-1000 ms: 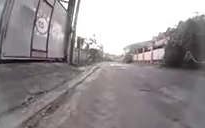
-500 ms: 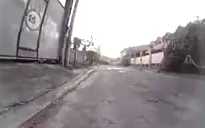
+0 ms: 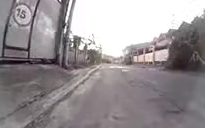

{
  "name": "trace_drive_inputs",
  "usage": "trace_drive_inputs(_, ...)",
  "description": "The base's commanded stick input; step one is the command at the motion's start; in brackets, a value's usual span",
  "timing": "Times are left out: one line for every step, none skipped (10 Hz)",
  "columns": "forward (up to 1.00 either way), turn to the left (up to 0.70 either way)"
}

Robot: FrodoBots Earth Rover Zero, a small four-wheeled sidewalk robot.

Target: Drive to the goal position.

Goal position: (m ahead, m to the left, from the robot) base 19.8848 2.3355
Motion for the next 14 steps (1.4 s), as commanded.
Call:
trace_drive_inputs(1.00, 0.00)
trace_drive_inputs(1.00, 0.00)
trace_drive_inputs(1.00, 0.00)
trace_drive_inputs(1.00, 0.00)
trace_drive_inputs(1.00, -0.15)
trace_drive_inputs(1.00, -0.40)
trace_drive_inputs(1.00, -0.31)
trace_drive_inputs(1.00, -0.11)
trace_drive_inputs(1.00, 0.00)
trace_drive_inputs(1.00, 0.00)
trace_drive_inputs(1.00, 0.00)
trace_drive_inputs(1.00, 0.00)
trace_drive_inputs(1.00, 0.00)
trace_drive_inputs(1.00, 0.00)
